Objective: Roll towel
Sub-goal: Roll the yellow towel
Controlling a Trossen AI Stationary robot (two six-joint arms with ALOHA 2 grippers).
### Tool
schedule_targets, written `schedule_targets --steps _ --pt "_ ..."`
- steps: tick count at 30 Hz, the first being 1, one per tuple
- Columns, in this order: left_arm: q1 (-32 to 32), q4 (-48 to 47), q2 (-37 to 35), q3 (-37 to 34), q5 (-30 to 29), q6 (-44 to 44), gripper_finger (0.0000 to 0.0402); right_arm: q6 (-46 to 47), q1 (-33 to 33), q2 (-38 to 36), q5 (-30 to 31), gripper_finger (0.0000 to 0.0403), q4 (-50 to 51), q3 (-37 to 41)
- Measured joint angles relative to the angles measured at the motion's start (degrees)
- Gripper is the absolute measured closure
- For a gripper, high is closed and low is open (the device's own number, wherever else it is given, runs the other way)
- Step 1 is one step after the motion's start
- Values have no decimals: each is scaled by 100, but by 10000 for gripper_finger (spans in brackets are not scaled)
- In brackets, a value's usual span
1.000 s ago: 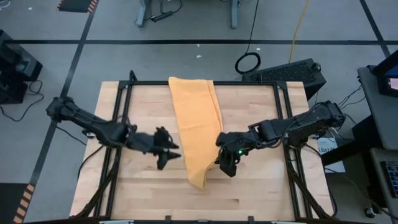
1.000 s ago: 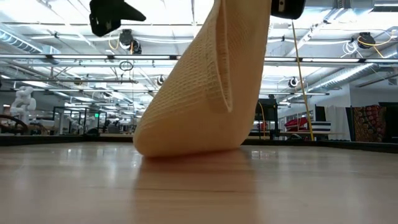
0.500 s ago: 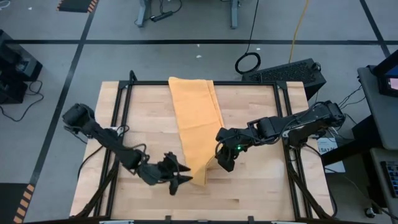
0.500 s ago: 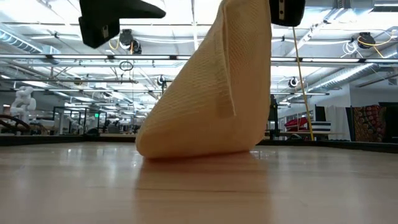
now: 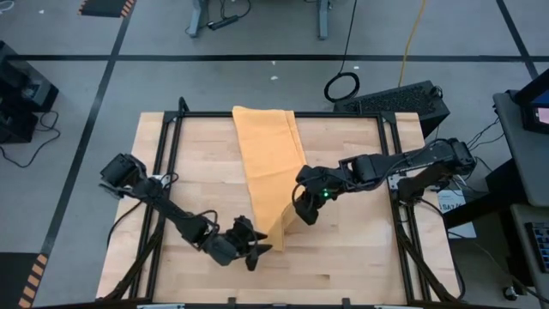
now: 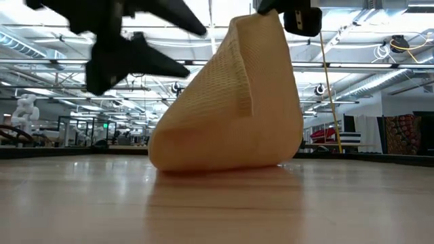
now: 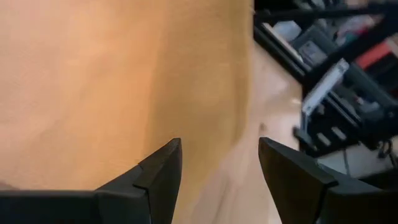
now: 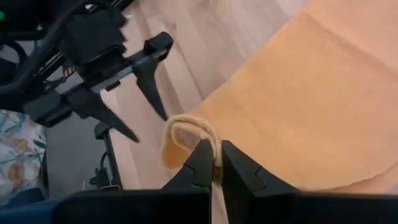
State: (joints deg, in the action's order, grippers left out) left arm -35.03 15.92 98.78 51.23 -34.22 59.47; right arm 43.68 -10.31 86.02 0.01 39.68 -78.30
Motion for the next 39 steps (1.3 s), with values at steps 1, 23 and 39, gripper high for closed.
schedule_targets --steps 1,23,39 --pt "36 46 -7 -1 -10 17 185 0 32 0 -2 399 19 0" --pt "676 -2040 -1574 10 512 -289 185 802 405 35 9 399 -10 0" --pt "93 -1248 -404 -1 -1257 -151 89 889 735 35 9 399 -85 0"
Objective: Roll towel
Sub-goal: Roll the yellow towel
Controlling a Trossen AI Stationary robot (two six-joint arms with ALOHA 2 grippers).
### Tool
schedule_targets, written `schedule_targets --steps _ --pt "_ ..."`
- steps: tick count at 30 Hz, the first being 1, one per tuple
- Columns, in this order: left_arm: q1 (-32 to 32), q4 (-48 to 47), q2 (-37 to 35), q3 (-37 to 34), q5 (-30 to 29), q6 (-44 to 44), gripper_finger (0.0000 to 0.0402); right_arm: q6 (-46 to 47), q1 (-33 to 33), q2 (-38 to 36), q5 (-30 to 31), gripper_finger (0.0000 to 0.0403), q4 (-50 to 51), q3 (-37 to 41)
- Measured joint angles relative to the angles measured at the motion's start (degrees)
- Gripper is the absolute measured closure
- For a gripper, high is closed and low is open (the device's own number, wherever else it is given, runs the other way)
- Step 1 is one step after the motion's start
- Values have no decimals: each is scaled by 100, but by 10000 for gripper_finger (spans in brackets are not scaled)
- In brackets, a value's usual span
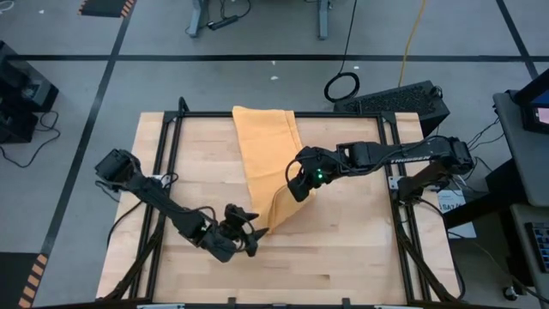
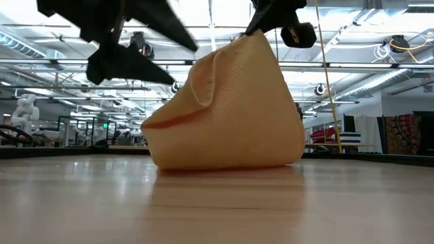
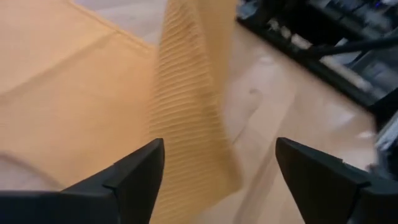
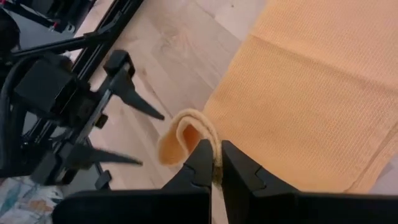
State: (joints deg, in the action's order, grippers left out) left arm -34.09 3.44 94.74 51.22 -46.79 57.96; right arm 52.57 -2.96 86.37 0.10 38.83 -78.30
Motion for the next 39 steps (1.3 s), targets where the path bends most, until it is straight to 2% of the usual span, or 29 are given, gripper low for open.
schedule_targets --steps 5,9,13,16,18,24,27,30,33,35,39 --pt "143 766 211 0 7 -131 86 34 -1 0 0 399 -2 0" --pt "287 708 240 6 80 -132 128 34 -2 0 13 399 -2 0" --pt "402 -31 243 4 193 353 227 34 -14 0 13 399 9 0" --pt "503 -657 216 2 744 1186 333 -9 -86 0 -2 399 62 0" --pt "506 -659 207 0 983 1218 382 -53 -169 0 -38 399 90 0" --pt "376 -442 -282 2 1525 236 396 13 -509 0 -439 399 118 0" --pt "346 -486 -765 1 1889 -360 397 133 -756 0 -718 399 137 0" --pt "345 -733 -1349 2 2230 -814 397 173 -1024 0 -1241 399 133 0" --pt "405 -907 -1907 2 2777 -1479 397 167 -1384 0 -1492 399 121 0" --pt "471 -1152 -2178 4 3158 -1818 397 181 -1646 0 -1296 399 117 0" --pt "538 -1644 -2323 -103 3689 -1977 397 129 -2152 94 -417 399 -16 -2"
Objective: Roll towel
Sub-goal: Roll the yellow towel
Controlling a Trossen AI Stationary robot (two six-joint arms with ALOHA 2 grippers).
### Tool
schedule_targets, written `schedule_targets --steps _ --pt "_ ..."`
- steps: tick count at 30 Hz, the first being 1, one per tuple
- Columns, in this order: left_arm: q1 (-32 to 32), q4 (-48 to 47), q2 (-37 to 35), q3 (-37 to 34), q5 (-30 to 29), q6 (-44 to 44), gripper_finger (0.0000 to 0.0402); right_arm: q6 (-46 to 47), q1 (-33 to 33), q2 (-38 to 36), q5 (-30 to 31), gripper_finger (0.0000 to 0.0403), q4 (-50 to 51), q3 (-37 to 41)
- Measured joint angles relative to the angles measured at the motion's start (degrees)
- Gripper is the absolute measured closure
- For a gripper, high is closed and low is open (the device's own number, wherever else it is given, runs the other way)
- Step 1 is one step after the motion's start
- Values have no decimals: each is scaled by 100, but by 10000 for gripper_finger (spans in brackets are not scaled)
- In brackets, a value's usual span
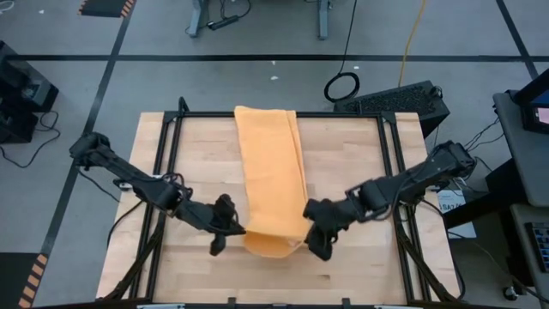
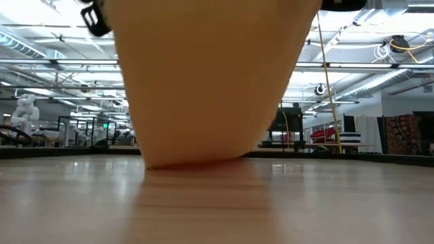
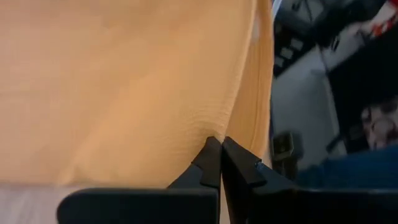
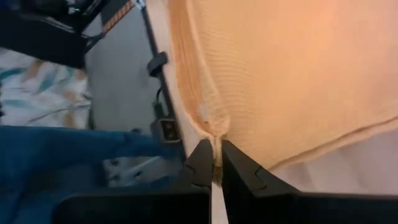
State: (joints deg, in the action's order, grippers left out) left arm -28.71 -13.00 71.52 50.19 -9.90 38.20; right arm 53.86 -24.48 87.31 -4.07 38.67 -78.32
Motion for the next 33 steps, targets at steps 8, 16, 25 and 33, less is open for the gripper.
schedule_targets --steps 8,16,25,33 --pt "-237 521 350 -510 202 100 397 113 -655 678 743 399 -253 -2" --pt "-524 1678 976 -874 237 887 397 208 -951 1308 712 399 -480 -2" --pt "-1130 1741 1269 -868 -45 2007 398 -304 -1079 1625 774 399 -731 -2" --pt "-1303 1510 1273 -868 -651 2301 398 -622 -1032 1785 743 399 -884 -2"
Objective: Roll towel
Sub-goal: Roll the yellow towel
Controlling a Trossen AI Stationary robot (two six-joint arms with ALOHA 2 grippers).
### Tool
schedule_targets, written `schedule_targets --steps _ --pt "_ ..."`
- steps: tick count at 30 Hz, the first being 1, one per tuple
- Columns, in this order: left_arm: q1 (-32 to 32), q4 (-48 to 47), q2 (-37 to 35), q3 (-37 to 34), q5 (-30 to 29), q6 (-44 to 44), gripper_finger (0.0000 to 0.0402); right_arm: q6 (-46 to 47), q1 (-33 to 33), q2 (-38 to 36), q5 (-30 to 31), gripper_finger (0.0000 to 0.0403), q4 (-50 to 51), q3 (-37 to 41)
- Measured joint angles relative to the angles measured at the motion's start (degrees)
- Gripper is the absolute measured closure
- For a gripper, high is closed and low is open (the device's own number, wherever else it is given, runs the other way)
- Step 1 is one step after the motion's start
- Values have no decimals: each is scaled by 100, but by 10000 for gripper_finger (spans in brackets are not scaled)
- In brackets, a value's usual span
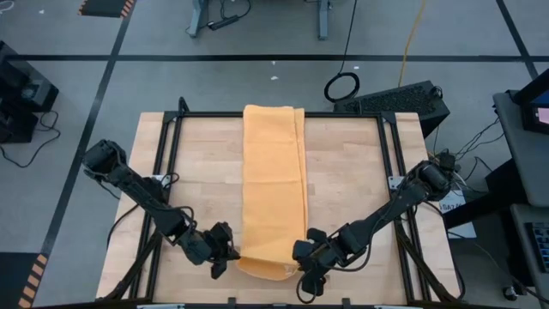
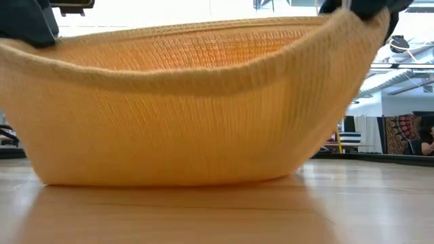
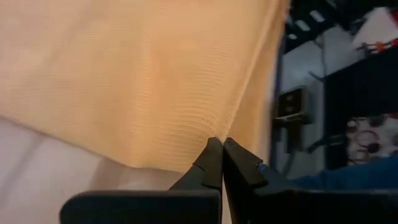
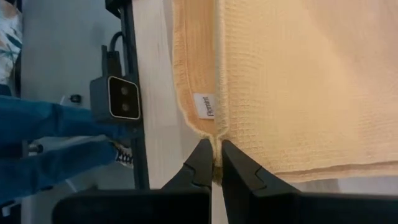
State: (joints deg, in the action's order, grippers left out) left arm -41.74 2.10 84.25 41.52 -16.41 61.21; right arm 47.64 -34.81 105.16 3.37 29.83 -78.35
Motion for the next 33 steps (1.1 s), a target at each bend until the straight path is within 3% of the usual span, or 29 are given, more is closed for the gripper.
schedule_targets --steps 11,20,27,33 --pt "-6 -395 165 0 -458 134 385 -319 56 11 403 399 -18 2" --pt "-220 -365 469 -7 -784 183 292 -447 105 11 362 399 -55 7" --pt "-874 -58 476 0 -856 779 221 -370 152 11 383 399 -77 7" --pt "-1483 -6 533 177 -1574 828 191 -214 244 11 381 399 -77 7"
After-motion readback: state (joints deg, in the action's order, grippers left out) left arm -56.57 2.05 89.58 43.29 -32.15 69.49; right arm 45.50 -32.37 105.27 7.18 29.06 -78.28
